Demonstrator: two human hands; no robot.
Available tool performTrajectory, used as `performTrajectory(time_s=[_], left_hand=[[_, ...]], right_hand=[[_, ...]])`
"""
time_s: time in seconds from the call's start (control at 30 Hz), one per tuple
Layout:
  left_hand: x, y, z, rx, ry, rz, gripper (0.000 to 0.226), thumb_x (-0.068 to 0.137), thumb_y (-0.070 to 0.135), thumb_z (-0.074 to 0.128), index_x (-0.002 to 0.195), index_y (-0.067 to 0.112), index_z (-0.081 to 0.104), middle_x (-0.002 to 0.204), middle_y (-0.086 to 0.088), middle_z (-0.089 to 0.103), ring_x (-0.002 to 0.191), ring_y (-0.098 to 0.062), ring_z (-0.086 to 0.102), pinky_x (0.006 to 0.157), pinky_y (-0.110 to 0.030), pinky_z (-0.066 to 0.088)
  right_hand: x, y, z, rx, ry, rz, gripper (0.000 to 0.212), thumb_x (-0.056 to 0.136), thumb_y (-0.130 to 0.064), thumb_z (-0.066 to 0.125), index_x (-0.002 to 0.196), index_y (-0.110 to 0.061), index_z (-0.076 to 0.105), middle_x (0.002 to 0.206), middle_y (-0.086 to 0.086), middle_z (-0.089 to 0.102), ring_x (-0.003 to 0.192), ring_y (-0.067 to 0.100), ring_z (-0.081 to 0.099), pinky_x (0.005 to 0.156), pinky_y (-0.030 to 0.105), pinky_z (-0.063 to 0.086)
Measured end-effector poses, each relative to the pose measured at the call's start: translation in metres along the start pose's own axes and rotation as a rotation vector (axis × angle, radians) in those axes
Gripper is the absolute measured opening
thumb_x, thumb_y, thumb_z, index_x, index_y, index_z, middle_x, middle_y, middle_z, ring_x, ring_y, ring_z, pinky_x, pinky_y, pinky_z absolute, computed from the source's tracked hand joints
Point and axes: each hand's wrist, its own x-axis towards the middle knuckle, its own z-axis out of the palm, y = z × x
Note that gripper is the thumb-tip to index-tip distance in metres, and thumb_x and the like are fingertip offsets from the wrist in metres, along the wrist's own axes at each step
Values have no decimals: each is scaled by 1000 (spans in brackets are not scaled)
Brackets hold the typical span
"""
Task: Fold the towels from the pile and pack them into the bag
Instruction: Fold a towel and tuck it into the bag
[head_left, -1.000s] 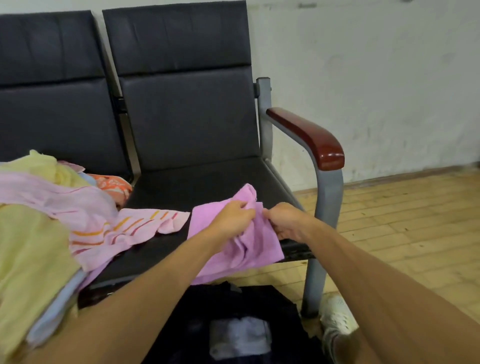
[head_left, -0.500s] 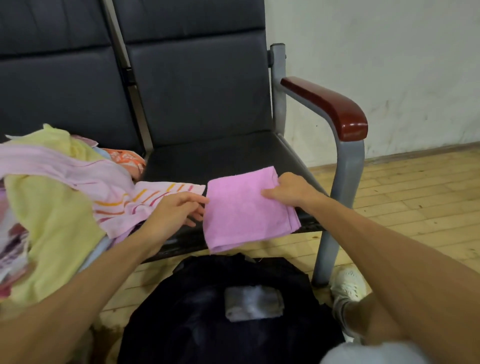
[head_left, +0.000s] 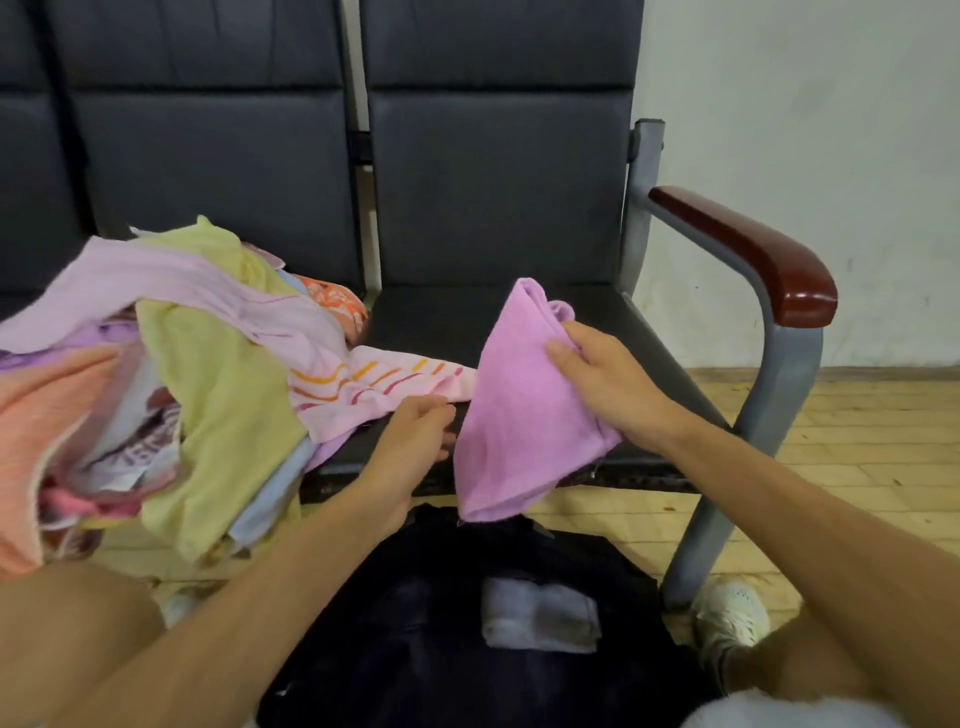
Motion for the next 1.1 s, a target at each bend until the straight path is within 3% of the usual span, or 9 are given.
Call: performTrajectory(time_s=[0.1, 0.2, 0.27, 0.47, 0.6, 0.7, 0.8, 0.93, 1.1], left_hand=[[-5, -2, -1, -242, -120, -163, 19, 100, 34, 46, 101, 22, 60, 117, -3, 64, 99, -18, 61, 87, -37, 49], [-10, -4, -6, -664, -389, -334, 37, 94, 39, 56, 119, 13, 65, 123, -11, 66, 113, -29, 61, 96, -44, 47], [-11, -9, -5, -698, -401, -332, 44, 87, 35, 64, 124, 12, 63, 121, -12, 68, 116, -32, 61, 97, -46, 47], [-15, 2, -9, -513, -255, -159, 13, 85, 19, 66, 97, 20, 62, 88, -4, 76, 94, -23, 65, 77, -37, 52], [-6, 3, -18, -319, -275, -35, 34, 87, 15, 66, 121, 13, 61, 117, -6, 69, 107, -24, 65, 84, -40, 55], [-1, 2, -24, -91, -121, 96, 49, 87, 20, 69, 132, 19, 49, 120, 2, 62, 109, -19, 61, 89, -38, 54], [-2, 6, -29, 46, -59, 265, 56, 90, 20, 66, 136, 36, 37, 115, 14, 52, 108, -14, 55, 87, -35, 53], [-2, 11, -39, 173, -70, 351, 28, 91, 22, 64, 118, 32, 61, 118, 13, 55, 113, -18, 53, 87, -33, 51], [-5, 14, -42, 443, -70, 383, 65, 84, 23, 73, 141, 22, 42, 140, 3, 45, 119, -13, 43, 100, -29, 41]], right_hand=[[-8, -11, 2, 402, -94, 57, 25, 102, -32, 44, 114, -19, 62, 114, 3, 66, 102, 20, 65, 87, 34, 56], [-11, -12, 4, 629, -137, 142, 27, 102, -31, 44, 112, -16, 64, 106, 0, 70, 96, 16, 69, 80, 30, 57], [-10, -8, 3, 662, -89, 228, 29, 103, -31, 44, 108, -13, 65, 102, 2, 70, 95, 19, 67, 82, 34, 55], [-10, 18, -9, 624, -23, 512, 23, 103, -24, 48, 103, -8, 64, 109, 11, 67, 97, 26, 64, 76, 39, 51], [-14, 26, -17, 682, -49, 616, 23, 100, -21, 53, 112, -3, 63, 113, 12, 68, 103, 27, 65, 76, 39, 52], [-17, 27, -19, 641, -112, 540, 30, 97, -16, 57, 125, -7, 58, 116, 10, 65, 104, 26, 65, 81, 39, 56], [-20, 25, -18, 509, -158, 408, 38, 97, -14, 57, 131, -29, 52, 122, -1, 53, 111, 23, 59, 89, 42, 56], [-21, 21, -17, 366, -210, 252, 31, 88, -14, 70, 117, -23, 66, 121, -2, 60, 110, 16, 60, 86, 33, 58], [-21, 25, -15, 106, -187, 152, 48, 69, -12, 86, 113, -18, 68, 114, -3, 63, 107, 14, 61, 83, 30, 59]])
